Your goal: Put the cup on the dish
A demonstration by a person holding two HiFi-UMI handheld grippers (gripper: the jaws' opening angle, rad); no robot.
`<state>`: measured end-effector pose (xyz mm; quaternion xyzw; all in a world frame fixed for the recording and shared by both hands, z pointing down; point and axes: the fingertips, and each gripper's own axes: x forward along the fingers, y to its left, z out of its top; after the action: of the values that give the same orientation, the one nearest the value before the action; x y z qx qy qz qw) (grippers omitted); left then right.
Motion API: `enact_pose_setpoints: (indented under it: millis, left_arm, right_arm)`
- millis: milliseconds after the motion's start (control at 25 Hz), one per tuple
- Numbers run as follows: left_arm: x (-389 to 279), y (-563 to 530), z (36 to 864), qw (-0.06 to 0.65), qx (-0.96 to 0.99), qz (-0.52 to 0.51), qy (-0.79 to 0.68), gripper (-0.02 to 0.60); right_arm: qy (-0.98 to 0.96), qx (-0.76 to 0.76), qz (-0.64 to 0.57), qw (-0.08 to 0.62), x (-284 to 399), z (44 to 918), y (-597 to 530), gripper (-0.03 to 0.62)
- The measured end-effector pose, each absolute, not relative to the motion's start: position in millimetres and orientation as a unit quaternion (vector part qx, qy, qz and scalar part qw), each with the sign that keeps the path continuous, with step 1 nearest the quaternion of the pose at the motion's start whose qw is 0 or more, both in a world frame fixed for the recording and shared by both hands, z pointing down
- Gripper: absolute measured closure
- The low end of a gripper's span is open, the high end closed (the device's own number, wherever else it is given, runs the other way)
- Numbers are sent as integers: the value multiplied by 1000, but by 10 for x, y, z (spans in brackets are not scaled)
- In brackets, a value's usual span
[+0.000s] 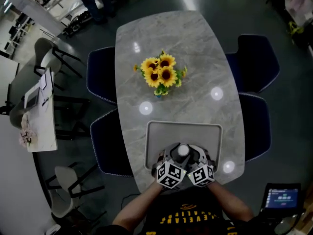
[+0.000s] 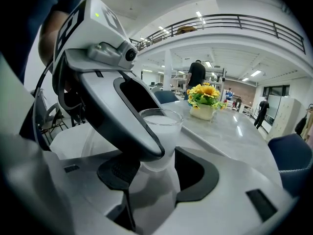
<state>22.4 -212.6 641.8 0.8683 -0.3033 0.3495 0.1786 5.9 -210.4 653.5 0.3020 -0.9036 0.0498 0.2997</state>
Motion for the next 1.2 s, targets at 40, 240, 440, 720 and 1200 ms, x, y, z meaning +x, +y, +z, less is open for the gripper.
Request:
enact_pose_setpoints:
  millis: [40, 240, 440, 720, 1200]
  left_arm:
    - [224, -2131, 6427, 178, 868, 350, -304, 316]
    - [192, -2152, 6479, 175, 866, 353, -307, 316]
    - [195, -2155, 6533, 172, 865, 358, -307, 316]
    - [185, -2169, 6561, 163, 865, 359, -311, 316]
    - [196, -1980, 6424, 155, 872, 347, -308, 316]
  right_arm:
    - [-904, 302, 49, 300, 56, 6542, -2110, 376]
    - [-903, 296, 47, 309, 33, 6610, -2121, 376]
    - [-900, 291, 49, 320, 39, 6677, -2119, 375]
    - [-893, 287, 59, 343, 49, 6728, -2114, 376]
    - [-884, 295, 75, 356, 92, 6595, -1887, 376]
